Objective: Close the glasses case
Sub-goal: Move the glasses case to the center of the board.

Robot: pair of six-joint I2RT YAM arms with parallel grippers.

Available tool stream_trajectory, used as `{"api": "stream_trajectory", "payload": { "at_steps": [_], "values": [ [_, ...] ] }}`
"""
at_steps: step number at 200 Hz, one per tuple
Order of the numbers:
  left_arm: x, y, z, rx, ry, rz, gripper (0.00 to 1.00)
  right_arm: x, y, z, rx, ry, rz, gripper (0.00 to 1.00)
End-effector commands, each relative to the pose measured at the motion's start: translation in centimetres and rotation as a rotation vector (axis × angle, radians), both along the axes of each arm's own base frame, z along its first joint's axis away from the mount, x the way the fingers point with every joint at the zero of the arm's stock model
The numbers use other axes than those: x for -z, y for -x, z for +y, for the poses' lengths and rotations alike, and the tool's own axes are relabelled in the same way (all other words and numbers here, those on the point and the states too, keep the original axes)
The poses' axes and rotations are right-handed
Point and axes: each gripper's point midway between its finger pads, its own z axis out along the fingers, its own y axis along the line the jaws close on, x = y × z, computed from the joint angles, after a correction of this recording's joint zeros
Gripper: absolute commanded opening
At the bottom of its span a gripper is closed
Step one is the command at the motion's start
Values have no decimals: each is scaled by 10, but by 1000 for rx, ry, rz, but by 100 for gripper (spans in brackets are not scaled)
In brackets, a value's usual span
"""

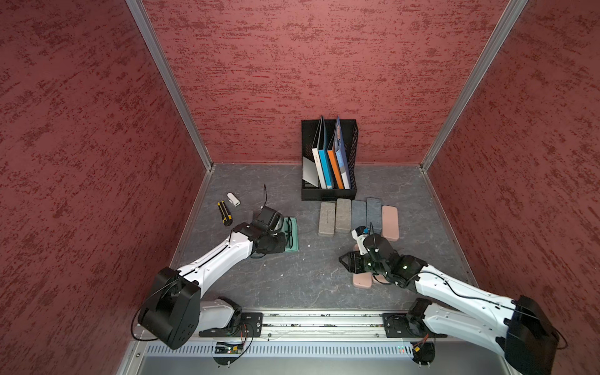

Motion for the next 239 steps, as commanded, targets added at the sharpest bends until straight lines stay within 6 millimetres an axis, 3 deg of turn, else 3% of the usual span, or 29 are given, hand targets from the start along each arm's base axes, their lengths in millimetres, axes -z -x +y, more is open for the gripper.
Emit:
{"api": "stream_trajectory", "payload": {
  "at_steps": [1,125,172,239],
  "values": [
    [-1,5,4,-8,9,-11,22,6,0,-3,-6,10,-2,55],
    [-2,50,-20,54,6,7,24,14,2,-7,-10,4,12,55],
    [5,74,-46,82,20,9,25,15,5,-8,2,-21,24,55],
    [11,103,-74,112,29,-14,25,24,8,6,-16,-82,81,53]
  ]
}}
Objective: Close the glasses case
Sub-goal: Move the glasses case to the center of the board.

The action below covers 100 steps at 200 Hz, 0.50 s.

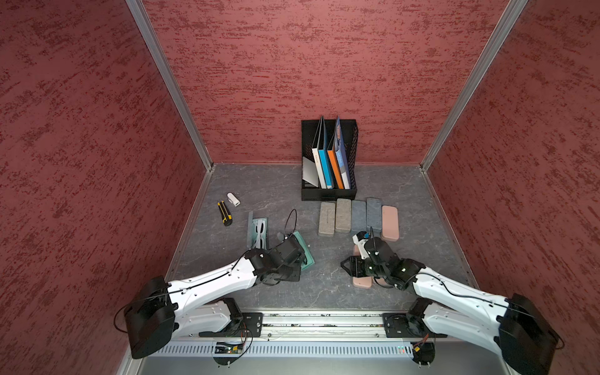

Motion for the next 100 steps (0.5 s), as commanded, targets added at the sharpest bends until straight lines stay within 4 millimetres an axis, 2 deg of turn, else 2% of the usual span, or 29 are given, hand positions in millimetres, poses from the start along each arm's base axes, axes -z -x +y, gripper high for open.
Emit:
{"api": "stream_trajectory", "payload": {
  "at_steps": [1,49,80,100],
  "values": [
    [2,5,-7,-26,6,-12,25,-3,-2,9,-8,-55,6,53],
    [4,18,-11,-5,-10,-13,24,-6,0,10,-18,-65,9,53],
    [-3,26,-10,9,-13,-30,23,-10,2,12,-36,-76,5,52],
    [-12,27,-3,-17,-2,-64,30,-15,-2,17,-56,-71,-4,52]
  ]
}}
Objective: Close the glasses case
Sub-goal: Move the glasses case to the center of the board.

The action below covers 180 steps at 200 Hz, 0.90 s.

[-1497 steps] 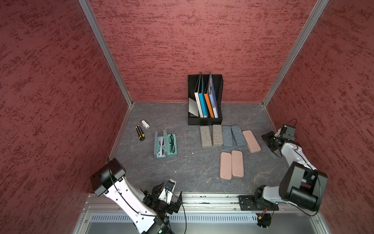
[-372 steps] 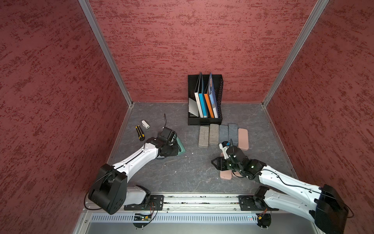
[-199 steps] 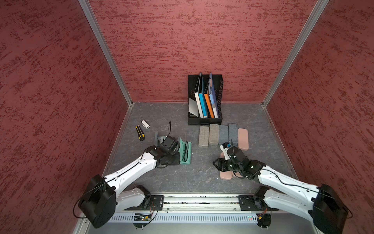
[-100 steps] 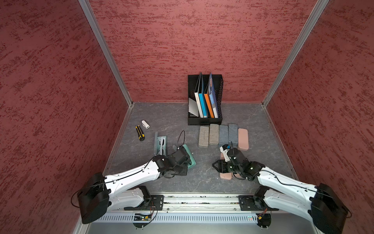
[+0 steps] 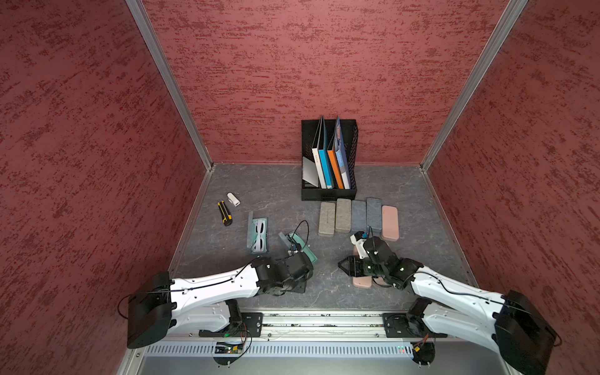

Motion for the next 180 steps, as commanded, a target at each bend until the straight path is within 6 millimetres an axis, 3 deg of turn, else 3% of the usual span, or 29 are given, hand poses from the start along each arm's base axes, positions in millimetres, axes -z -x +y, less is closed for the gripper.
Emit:
{"api": "stream_trajectory", "payload": {
  "at_steps": [1,12,44,67,88,125,180],
  "values": [
    [-12,-1,11,-46,9,-50,30,-13,-5,9,-30,-26,-24,52],
    [-18,-2,15,-67,35,-73,36,-16,-8,15,-54,-29,-25,52],
    [-33,-5,29,-145,148,-138,65,-17,-26,42,-122,-17,-13,46],
    [-39,-11,42,-207,201,-176,69,-19,-46,62,-147,-11,-16,43],
    [-40,-19,51,-255,222,-195,69,-10,-62,78,-171,-4,8,41],
    [-41,-37,50,-286,277,-191,54,8,-78,102,-215,-18,40,35],
    [-39,-66,46,-307,313,-189,47,33,-83,112,-227,-31,58,30]
  ]
}}
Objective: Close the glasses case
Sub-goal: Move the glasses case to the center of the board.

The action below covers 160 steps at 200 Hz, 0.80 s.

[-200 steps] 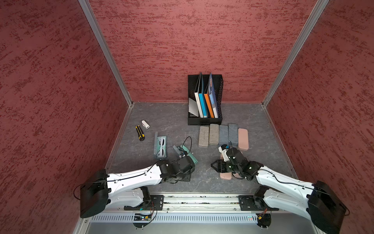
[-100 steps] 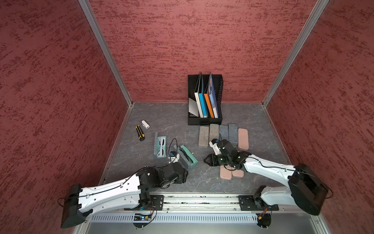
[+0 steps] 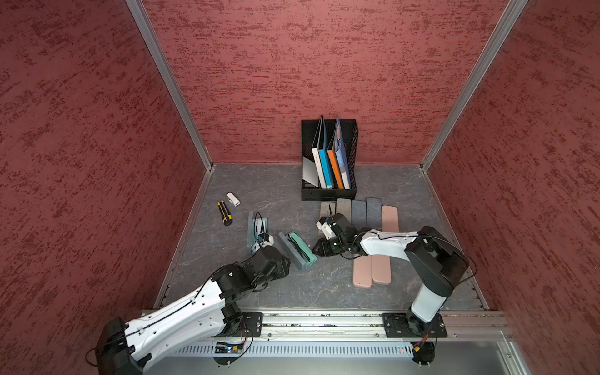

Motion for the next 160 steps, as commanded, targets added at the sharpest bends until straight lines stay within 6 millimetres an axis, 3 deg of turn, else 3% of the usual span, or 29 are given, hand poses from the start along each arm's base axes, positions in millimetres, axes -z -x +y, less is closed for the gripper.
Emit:
{"api": "stream_trajectory", "payload": {
  "at_steps": [1,111,160],
  "values": [
    [-6,-10,-12,45,45,-37,47,-10,-9,13,-23,-69,-45,30],
    [6,-41,-31,92,34,-14,33,6,6,-1,10,-52,-23,15],
    [6,-48,-42,111,51,-22,28,7,19,-15,61,38,-45,9]
  ]
}}
